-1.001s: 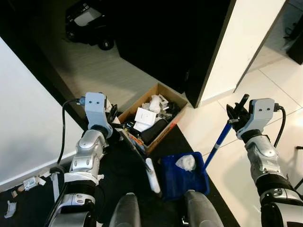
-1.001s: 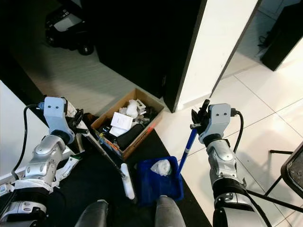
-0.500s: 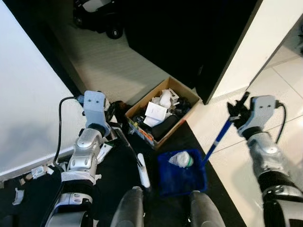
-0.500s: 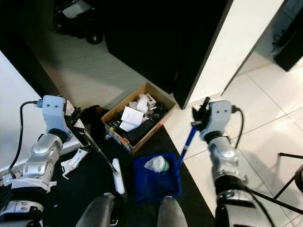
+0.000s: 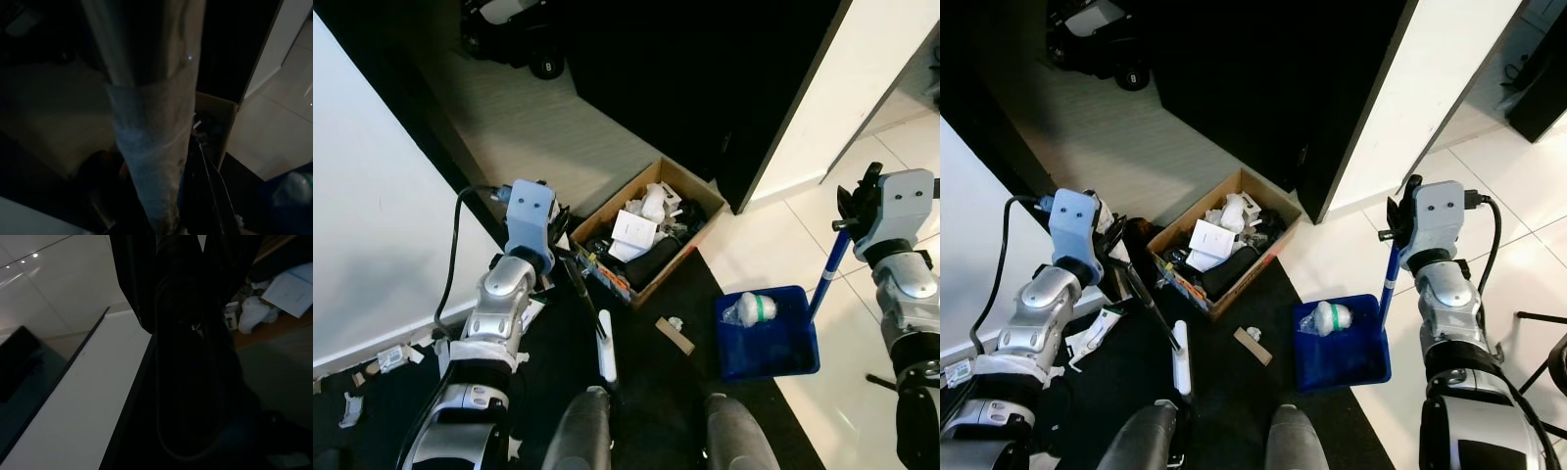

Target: Sweep floor

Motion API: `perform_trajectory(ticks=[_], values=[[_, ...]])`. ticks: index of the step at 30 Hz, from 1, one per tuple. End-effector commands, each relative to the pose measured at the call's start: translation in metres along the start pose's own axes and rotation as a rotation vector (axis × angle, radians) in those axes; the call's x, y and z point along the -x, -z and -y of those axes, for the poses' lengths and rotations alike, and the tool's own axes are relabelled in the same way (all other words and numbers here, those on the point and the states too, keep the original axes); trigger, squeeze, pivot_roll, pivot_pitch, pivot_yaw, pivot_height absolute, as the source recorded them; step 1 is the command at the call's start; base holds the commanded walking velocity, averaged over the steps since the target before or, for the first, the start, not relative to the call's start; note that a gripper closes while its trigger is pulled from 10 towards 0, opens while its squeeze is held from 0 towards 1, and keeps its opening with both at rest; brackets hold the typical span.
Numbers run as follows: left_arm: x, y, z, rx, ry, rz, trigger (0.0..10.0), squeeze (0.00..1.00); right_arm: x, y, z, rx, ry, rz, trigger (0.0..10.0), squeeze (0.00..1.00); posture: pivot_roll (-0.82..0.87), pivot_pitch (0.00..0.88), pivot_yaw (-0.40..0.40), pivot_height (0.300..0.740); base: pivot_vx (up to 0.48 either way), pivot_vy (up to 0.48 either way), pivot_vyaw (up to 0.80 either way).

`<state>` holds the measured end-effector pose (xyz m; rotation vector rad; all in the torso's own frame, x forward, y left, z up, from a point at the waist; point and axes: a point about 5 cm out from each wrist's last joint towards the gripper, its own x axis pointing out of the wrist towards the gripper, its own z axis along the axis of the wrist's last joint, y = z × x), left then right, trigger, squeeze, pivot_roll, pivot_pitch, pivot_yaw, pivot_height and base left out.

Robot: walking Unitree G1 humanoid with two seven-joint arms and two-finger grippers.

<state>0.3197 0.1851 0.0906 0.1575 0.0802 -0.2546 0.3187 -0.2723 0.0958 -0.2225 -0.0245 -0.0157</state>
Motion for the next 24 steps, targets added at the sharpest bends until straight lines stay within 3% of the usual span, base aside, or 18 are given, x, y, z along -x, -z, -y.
perform_trajectory(ticks=[1,7,15,23,24], values=[[-0.001,-0.004,-0.005,-0.036,0.002,0.02,10.0,0.0,-0.002,-0.002,-0.005,0.003,-0.004,0.023,10.0,0.0,0.04,0.105,0.007,0.74,0.0,0.0,0.0],[-0.006,-0.008,-0.002,-0.051,0.017,0.048,10.0,0.0,0.001,0.006,-0.014,0.011,0.001,0.005,10.0,0.0,0.08,0.164,0.016,0.74,0.0,0.0,0.0],[-0.011,-0.005,0.005,-0.154,0.079,0.03,10.0,0.0,0.001,0.012,-0.038,0.185,-0.033,-0.01,10.0,0.0,0.13,0.248,0.048,0.74,0.0,0.0,0.0],[-0.014,-0.006,0.004,-0.168,0.078,0.049,10.0,0.0,-0.001,0.011,-0.05,0.195,-0.06,0.008,10.0,0.0,0.14,0.26,0.053,0.74,0.0,0.0,0.0],[-0.016,-0.006,0.008,-0.163,0.084,0.059,10.0,0.0,-0.003,0.008,-0.058,0.162,-0.062,0.03,10.0,0.0,0.12,0.256,0.051,0.74,0.0,0.0,0.0]])
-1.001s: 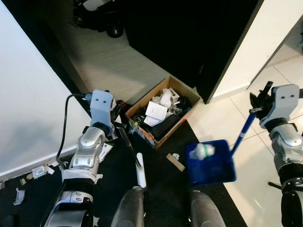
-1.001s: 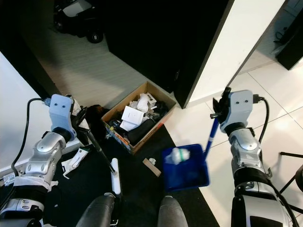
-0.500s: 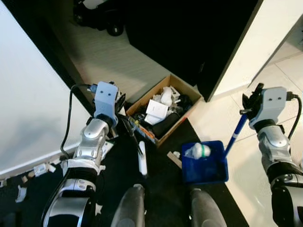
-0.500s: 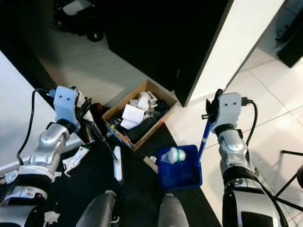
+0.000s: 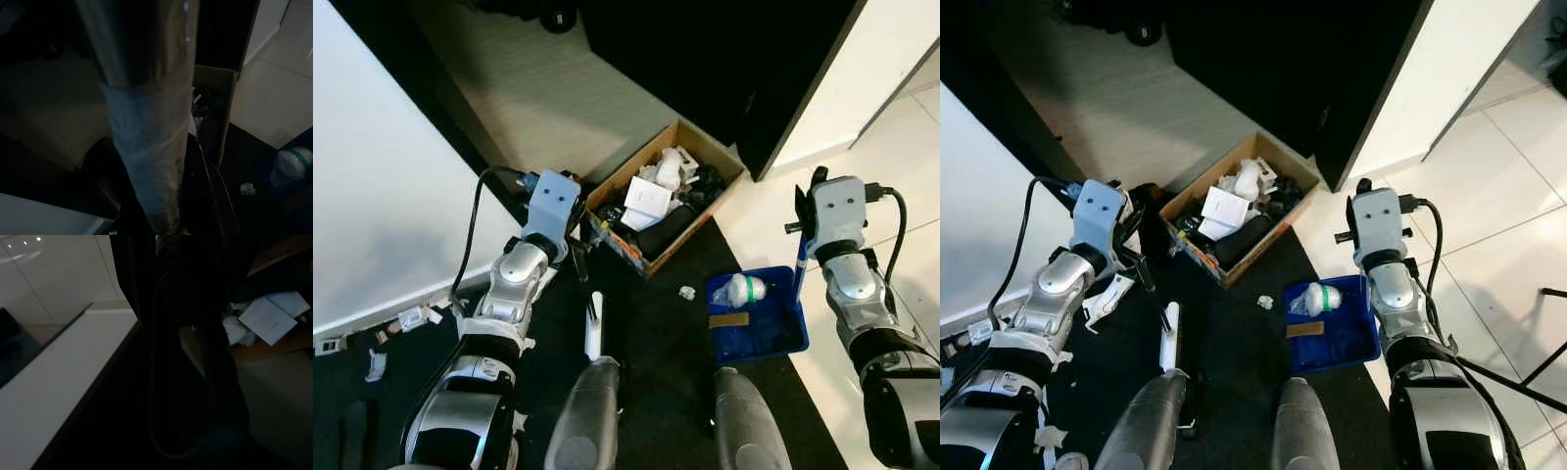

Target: Sweep floor

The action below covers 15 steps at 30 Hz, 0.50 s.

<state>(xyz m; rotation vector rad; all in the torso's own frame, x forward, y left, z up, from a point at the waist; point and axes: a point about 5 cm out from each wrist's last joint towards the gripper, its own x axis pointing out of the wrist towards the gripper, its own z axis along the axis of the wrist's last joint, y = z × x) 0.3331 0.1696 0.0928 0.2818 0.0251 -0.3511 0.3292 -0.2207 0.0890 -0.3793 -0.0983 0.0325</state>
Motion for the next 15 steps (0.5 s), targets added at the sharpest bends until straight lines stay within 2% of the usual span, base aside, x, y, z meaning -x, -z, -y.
perform_trajectory(ticks=[1,5,6,7,8,10,14,15], values=[[0.0,-0.001,-0.001,-0.027,-0.002,0.019,10.0,0.0,0.007,0.009,-0.012,-0.006,-0.026,-0.038,10.0,0.0,0.12,0.254,0.051,0.74,0.0,0.0,0.0],[-0.004,-0.002,0.002,-0.018,-0.001,0.028,10.0,0.0,0.004,0.005,-0.02,-0.038,-0.025,-0.012,10.0,0.0,0.11,0.251,0.048,0.74,0.0,0.0,0.0],[-0.005,-0.003,0.004,-0.015,0.0,0.031,10.0,0.0,0.003,0.003,-0.024,-0.049,-0.033,-0.002,10.0,0.0,0.1,0.25,0.044,0.74,0.0,0.0,0.0],[-0.009,-0.005,0.01,-0.001,0.01,0.044,10.0,0.0,0.001,-0.003,-0.038,-0.082,-0.06,0.023,10.0,0.0,0.09,0.248,0.041,0.74,0.0,0.0,0.0],[-0.009,-0.005,0.01,-0.001,0.01,0.044,10.0,0.0,0.001,-0.003,-0.038,-0.082,-0.06,0.023,10.0,0.0,0.09,0.248,0.041,0.74,0.0,0.0,0.0],[-0.014,-0.007,0.018,0.018,0.026,0.052,10.0,0.0,-0.002,-0.008,-0.052,-0.148,-0.058,0.032,10.0,0.0,0.07,0.245,0.035,0.74,0.0,0.0,0.0],[-0.017,-0.008,0.022,0.031,0.03,0.061,10.0,0.0,-0.004,-0.011,-0.057,-0.209,-0.034,0.029,10.0,0.0,0.07,0.242,0.032,0.74,0.0,0.0,0.0],[-0.018,-0.01,0.024,0.039,0.031,0.069,10.0,0.0,-0.005,-0.013,-0.062,-0.272,-0.01,0.027,10.0,0.0,0.06,0.242,0.03,0.74,0.0,0.0,0.0]])
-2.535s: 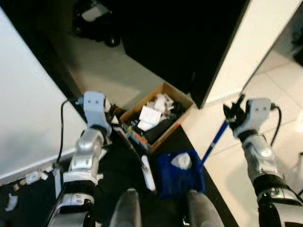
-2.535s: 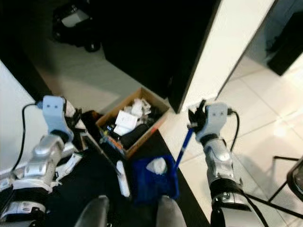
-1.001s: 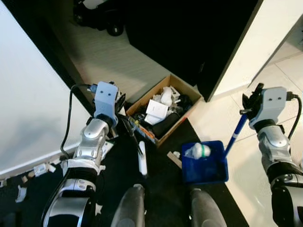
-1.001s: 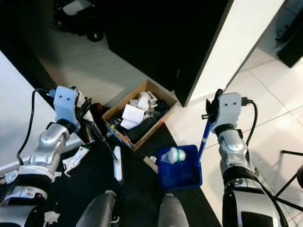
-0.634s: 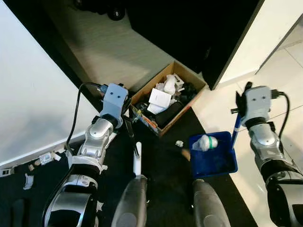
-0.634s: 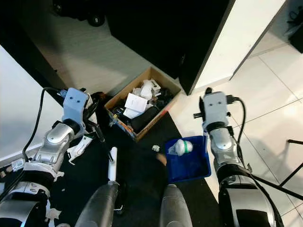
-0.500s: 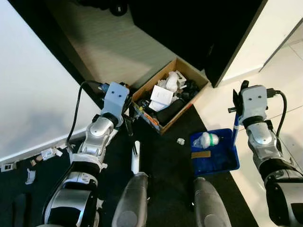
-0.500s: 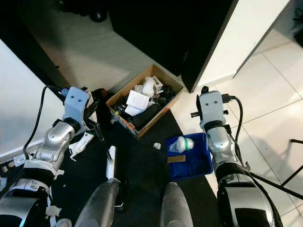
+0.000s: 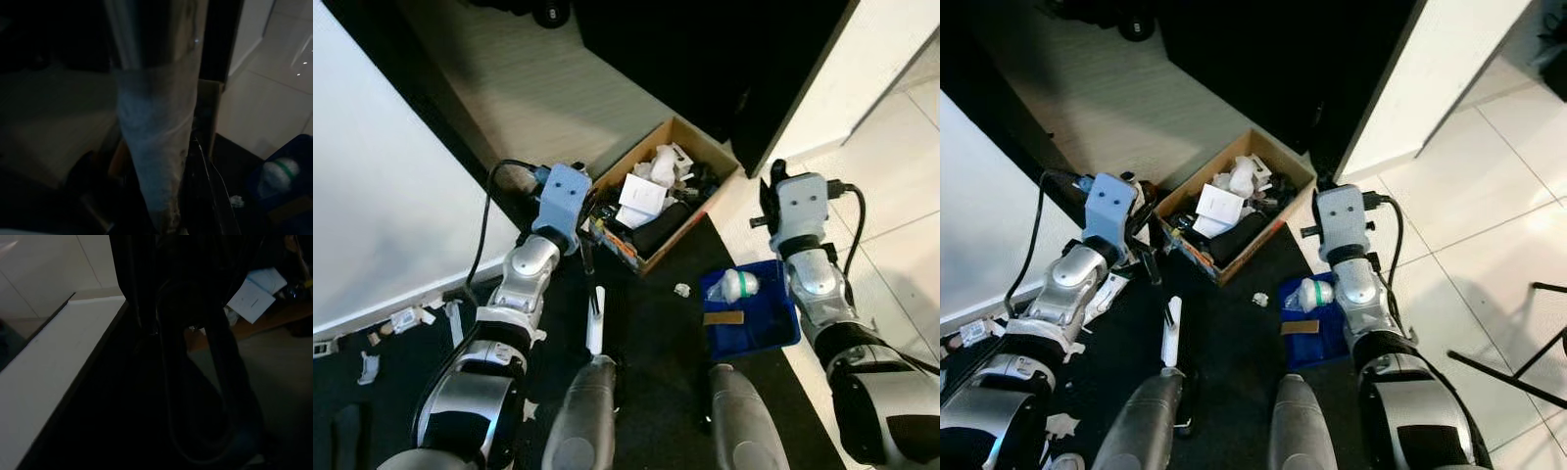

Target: Sweep floor

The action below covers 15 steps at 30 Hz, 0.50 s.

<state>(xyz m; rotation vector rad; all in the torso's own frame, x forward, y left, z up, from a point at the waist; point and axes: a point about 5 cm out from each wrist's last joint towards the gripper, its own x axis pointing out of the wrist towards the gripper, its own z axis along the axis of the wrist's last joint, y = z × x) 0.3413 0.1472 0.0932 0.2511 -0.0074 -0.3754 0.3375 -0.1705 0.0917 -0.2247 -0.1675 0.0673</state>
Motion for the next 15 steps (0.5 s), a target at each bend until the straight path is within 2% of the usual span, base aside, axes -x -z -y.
perform_trajectory(ticks=[1,3,4,6,7,8,15], values=[[-0.003,-0.003,0.007,0.016,0.011,0.031,10.0,0.0,0.006,0.009,-0.018,-0.14,0.019,-0.047,10.0,0.0,0.06,0.242,0.03,0.74,0.0,0.0,0.0],[-0.003,-0.003,0.007,0.016,0.012,0.031,10.0,0.0,0.005,0.008,-0.019,-0.15,0.021,-0.047,10.0,0.0,0.06,0.242,0.03,0.74,0.0,0.0,0.0],[-0.003,-0.003,0.006,0.017,0.011,0.033,10.0,0.0,0.005,0.008,-0.022,-0.194,0.02,-0.044,10.0,0.0,0.06,0.241,0.027,0.74,0.0,0.0,0.0],[-0.002,-0.002,0.004,0.021,0.007,0.037,10.0,0.0,0.007,0.006,-0.033,-0.261,-0.036,-0.025,10.0,0.0,0.07,0.24,0.027,0.74,0.0,0.0,0.0],[-0.002,-0.002,0.004,0.021,0.007,0.037,10.0,0.0,0.007,0.006,-0.033,-0.261,-0.036,-0.025,10.0,0.0,0.07,0.24,0.027,0.74,0.0,0.0,0.0],[-0.001,-0.001,0.002,0.022,0.004,0.037,10.0,0.0,0.009,0.006,-0.041,-0.298,-0.104,-0.012,10.0,0.0,0.07,0.238,0.026,0.74,0.0,0.0,0.0],[0.001,0.001,0.0,0.016,-0.001,0.033,10.0,0.0,0.016,0.005,-0.056,-0.291,-0.232,0.019,10.0,0.0,0.06,0.237,0.027,0.74,0.0,0.0,0.0]])
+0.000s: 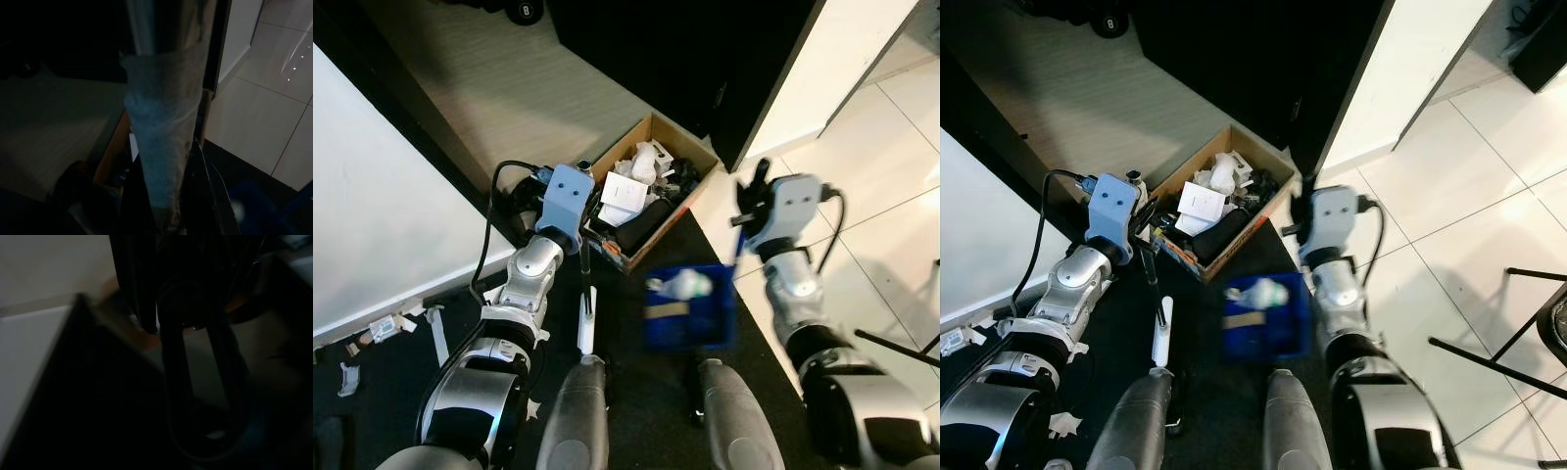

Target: Sweep floor

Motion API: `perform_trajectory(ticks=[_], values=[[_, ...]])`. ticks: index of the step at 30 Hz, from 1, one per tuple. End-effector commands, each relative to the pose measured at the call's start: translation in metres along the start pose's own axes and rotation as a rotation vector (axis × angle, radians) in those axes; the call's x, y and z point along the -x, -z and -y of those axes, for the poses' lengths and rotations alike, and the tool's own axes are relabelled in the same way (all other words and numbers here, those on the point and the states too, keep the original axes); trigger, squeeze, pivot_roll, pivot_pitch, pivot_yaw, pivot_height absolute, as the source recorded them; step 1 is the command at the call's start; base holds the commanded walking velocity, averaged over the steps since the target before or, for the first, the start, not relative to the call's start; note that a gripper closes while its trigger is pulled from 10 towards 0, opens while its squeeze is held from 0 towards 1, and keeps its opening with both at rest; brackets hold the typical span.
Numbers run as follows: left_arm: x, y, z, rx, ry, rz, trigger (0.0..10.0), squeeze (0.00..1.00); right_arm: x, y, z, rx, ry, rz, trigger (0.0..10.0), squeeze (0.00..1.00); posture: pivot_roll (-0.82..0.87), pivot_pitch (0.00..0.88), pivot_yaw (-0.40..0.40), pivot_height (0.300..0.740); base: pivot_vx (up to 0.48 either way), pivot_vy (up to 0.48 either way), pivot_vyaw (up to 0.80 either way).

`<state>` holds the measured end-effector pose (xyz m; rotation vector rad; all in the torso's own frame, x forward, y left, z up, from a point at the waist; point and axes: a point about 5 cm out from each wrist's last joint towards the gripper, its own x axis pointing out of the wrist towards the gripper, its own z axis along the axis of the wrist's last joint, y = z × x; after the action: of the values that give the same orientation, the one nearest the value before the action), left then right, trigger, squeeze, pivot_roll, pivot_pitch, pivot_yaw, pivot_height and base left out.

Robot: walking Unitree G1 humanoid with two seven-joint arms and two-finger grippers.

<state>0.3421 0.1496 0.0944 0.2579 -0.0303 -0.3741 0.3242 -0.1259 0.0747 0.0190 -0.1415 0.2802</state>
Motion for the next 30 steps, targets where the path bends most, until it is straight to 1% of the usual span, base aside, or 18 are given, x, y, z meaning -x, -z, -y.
perform_trajectory(ticks=[1,2,6,10,18,20,21,23,25,26,28,29,30], values=[[0.001,0.003,0.003,0.025,0.003,0.008,10.0,0.0,0.004,0.004,-0.012,-0.017,-0.071,0.008,10.0,0.0,0.06,0.237,0.026,0.74,0.0,0.0,0.0],[0.001,0.004,0.003,0.021,0.003,0.002,10.0,0.0,0.005,0.005,-0.015,-0.003,-0.093,0.001,10.0,0.0,0.06,0.238,0.026,0.74,0.0,0.0,0.0],[0.001,0.006,0.003,0.011,0.001,-0.009,10.0,0.0,0.007,0.008,-0.017,0.024,-0.111,-0.015,10.0,0.0,0.06,0.235,0.025,0.74,0.0,0.0,0.0],[0.002,0.009,0.002,-0.023,0.0,-0.031,10.0,0.0,0.008,0.011,-0.014,0.039,-0.108,-0.043,10.0,0.0,0.06,0.232,0.023,0.74,0.0,0.0,0.0],[0.006,0.013,0.0,-0.041,0.011,-0.046,10.0,0.0,0.012,0.013,-0.009,0.046,-0.101,-0.056,10.0,0.0,0.06,0.23,0.022,0.74,0.0,0.0,0.0],[0.002,0.011,0.018,0.044,0.1,-0.012,10.0,0.0,0.013,0.014,-0.009,0.044,-0.104,-0.057,10.0,0.0,0.06,0.23,0.018,0.74,0.0,0.0,0.0],[0.002,0.011,0.018,0.044,0.1,-0.012,10.0,0.0,0.013,0.014,-0.009,0.044,-0.104,-0.057,10.0,0.0,0.06,0.23,0.018,0.74,0.0,0.0,0.0],[-0.006,0.002,0.04,0.11,0.199,0.041,10.0,0.0,0.013,0.015,-0.012,0.041,-0.113,-0.055,10.0,0.0,0.06,0.228,0.015,0.74,0.0,0.0,0.0],[-0.017,-0.012,0.064,0.18,0.297,0.093,10.0,0.0,0.013,0.015,-0.014,0.036,-0.117,-0.053,10.0,0.0,0.06,0.226,0.017,0.74,0.0,0.0,0.0],[-0.017,-0.012,0.064,0.18,0.297,0.093,10.0,0.0,0.013,0.015,-0.014,0.036,-0.117,-0.053,10.0,0.0,0.06,0.226,0.017,0.74,0.0,0.0,0.0],[-0.024,-0.025,0.088,0.246,0.413,0.137,10.0,0.0,0.013,0.015,-0.015,0.031,-0.116,-0.052,10.0,0.0,0.05,0.22,0.024,0.74,0.0,0.0,0.0],[-0.024,-0.025,0.088,0.246,0.413,0.137,10.0,0.0,0.013,0.015,-0.015,0.031,-0.116,-0.052,10.0,0.0,0.05,0.22,0.024,0.74,0.0,0.0,0.0],[-0.026,-0.03,0.098,0.267,0.466,0.151,10.0,0.0,0.013,0.015,-0.014,0.029,-0.113,-0.051,10.0,0.0,0.05,0.22,0.024,0.74,0.0,0.0,0.0]])
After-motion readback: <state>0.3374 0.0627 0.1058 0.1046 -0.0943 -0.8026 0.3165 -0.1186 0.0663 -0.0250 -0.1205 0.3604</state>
